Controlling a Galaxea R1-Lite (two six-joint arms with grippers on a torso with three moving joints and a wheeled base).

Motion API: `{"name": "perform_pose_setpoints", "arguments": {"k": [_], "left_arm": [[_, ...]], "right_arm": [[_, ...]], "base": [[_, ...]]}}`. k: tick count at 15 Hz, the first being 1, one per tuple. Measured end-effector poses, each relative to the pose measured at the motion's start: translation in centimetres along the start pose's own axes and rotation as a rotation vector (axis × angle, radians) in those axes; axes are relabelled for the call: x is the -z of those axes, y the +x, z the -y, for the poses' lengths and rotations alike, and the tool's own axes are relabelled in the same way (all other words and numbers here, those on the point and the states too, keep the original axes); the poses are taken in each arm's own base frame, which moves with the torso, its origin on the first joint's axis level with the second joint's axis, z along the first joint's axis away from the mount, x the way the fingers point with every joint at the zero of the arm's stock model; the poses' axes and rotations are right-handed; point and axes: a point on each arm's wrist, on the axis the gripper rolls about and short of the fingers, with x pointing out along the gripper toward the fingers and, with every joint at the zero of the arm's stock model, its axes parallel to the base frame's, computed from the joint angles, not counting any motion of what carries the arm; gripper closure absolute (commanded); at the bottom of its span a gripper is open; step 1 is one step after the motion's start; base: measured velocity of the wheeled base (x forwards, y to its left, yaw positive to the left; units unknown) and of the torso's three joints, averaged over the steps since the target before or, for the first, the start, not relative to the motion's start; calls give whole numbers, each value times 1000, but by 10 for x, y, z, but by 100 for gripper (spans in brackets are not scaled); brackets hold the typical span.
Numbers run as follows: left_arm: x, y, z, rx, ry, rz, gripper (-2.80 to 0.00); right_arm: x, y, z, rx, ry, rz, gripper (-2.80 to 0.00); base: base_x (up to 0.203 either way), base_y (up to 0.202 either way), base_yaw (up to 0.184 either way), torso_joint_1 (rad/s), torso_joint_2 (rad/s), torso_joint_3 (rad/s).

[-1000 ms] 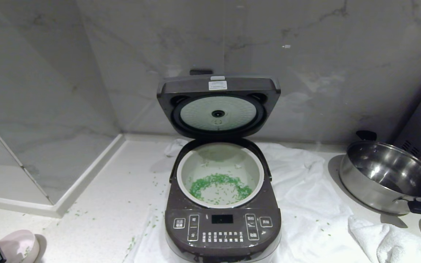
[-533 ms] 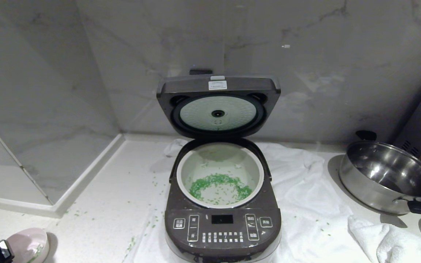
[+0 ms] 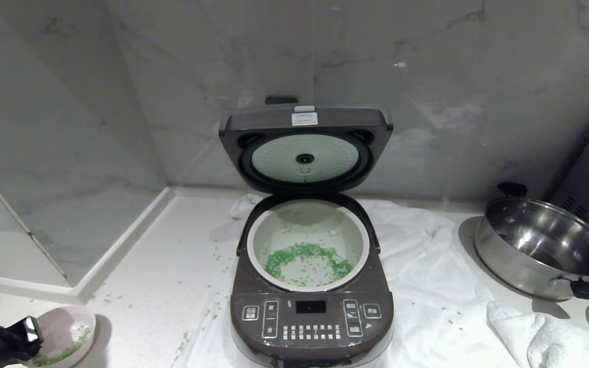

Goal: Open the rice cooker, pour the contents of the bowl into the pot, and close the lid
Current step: Pour the water from the bowl into the rice cooker

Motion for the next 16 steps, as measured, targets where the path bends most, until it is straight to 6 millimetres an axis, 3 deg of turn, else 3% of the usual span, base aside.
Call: {"name": "perform_pose_setpoints", "arguments": {"k": [12,16], "left_arm": [[38,-28,81,138,91,-77,0],[42,-34,99,176,110,-71,0]], "right_arm": [[0,0,0,0,-1,-7,0],[-5,0,0,-4,4,-3,0]], "base": [[0,0,0,0,0,0],[0,0,0,0,0,0]]}}
